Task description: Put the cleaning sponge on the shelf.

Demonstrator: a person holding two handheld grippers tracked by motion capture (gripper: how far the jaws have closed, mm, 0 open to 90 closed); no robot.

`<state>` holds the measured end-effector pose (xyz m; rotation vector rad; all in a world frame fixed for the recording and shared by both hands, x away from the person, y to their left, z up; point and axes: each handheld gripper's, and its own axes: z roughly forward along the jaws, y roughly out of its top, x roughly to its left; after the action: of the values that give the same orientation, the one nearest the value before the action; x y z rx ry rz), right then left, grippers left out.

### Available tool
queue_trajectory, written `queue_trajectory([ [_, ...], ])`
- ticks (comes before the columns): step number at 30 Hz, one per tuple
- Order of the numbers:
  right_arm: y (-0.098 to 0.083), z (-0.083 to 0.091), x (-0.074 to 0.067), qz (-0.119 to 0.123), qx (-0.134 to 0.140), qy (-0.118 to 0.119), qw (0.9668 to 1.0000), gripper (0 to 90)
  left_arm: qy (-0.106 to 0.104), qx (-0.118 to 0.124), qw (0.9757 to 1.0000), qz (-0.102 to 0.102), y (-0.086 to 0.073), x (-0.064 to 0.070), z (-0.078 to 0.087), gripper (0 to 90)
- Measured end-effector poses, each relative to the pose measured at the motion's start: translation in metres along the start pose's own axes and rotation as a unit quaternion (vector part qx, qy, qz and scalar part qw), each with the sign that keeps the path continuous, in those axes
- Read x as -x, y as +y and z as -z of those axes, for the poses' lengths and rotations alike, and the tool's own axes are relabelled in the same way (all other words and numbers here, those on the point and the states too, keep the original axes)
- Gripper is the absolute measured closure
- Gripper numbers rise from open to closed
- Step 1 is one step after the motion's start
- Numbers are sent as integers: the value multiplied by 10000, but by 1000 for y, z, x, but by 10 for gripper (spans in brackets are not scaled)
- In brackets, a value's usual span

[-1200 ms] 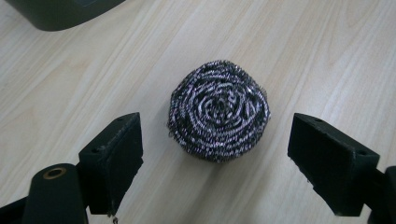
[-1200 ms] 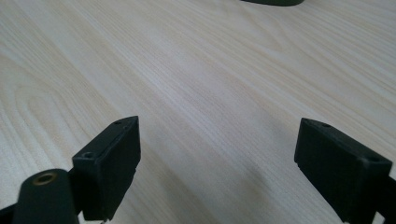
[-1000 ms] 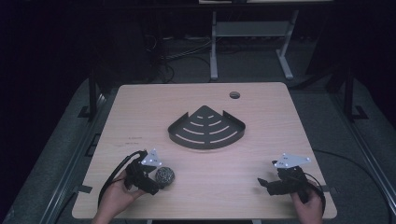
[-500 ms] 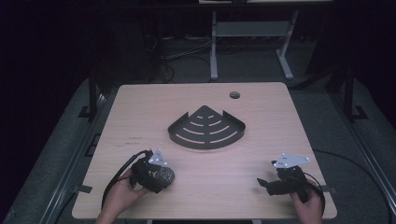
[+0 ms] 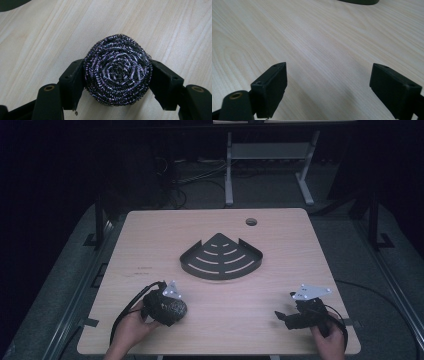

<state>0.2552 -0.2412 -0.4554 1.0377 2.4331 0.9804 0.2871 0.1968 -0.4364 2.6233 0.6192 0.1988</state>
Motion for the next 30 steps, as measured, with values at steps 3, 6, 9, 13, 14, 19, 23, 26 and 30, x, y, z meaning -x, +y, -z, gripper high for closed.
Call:
queue_trajectory([
  [3, 0, 0, 0, 11, -12, -4, 10000, 140, 38, -37, 10000, -2, 1, 0, 1, 339],
  [6, 0, -1, 0, 31, -13, 2, 10000, 140, 41, -3, 10000, 42, 1, -2, 3, 340],
  [9, 0, -3, -1, -24, -18, 61, 10000, 140, 26, 43, 9999, 137, 5, -7, 6, 340],
  [13, -1, -4, -1, 0, -46, 75, 10000, 140, 34, 80, 9999, 95, 14, -9, 10, 340],
  [14, -1, -4, -1, -10, -42, 83, 10000, 140, 16, 84, 9999, 68, 17, -10, 11, 339],
  [19, 0, -3, 1, -89, -1, 42, 10000, 140, -121, 150, 9996, 183, 27, -17, 10, 337],
  [23, -1, -5, 3, -112, -1, 92, 9999, 140, -144, 127, 9998, 112, 40, -20, 13, 337],
  [26, 0, -6, 3, -128, 4, 103, 9999, 140, -129, 92, 9999, 63, 47, -20, 16, 337],
  [30, 2, -8, 3, -118, -4, 106, 9999, 140, -106, 126, 9999, 33, 58, -23, 20, 337],
])
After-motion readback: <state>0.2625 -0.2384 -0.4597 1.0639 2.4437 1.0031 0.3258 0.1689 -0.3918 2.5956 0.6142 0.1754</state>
